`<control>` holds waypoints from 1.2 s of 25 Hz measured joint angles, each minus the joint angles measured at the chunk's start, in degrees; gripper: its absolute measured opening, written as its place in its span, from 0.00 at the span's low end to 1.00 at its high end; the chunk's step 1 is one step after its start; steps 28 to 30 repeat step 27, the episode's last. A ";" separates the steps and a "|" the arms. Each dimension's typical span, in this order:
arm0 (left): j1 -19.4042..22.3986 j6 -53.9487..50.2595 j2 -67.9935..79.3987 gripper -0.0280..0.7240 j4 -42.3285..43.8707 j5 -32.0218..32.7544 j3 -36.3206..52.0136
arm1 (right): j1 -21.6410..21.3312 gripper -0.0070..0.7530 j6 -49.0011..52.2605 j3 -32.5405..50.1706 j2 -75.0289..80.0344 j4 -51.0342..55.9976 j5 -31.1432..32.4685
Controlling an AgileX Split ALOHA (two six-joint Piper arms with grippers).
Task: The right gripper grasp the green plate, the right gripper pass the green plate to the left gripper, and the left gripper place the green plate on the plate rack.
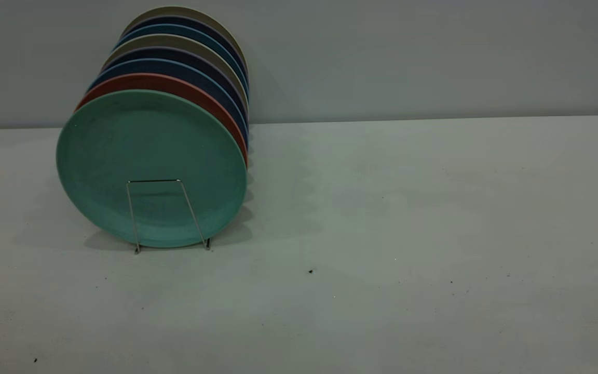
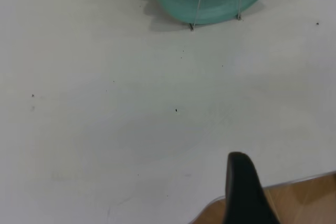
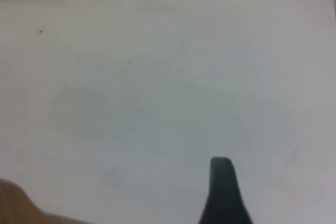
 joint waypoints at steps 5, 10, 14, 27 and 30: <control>0.00 -0.07 0.00 0.63 0.00 0.00 0.00 | 0.00 0.73 0.00 0.00 0.00 0.00 0.00; 0.00 -0.07 0.00 0.63 0.00 0.00 0.00 | 0.00 0.73 0.00 0.00 0.00 0.00 0.00; 0.00 -0.07 0.00 0.63 0.00 0.00 0.00 | 0.00 0.73 0.00 0.00 0.00 0.00 0.00; 0.00 -0.07 0.00 0.63 0.00 0.00 0.00 | 0.00 0.68 0.00 0.00 0.00 0.00 0.00; 0.00 -0.07 0.00 0.63 0.00 0.00 0.00 | 0.00 0.68 0.00 0.00 0.00 0.00 0.00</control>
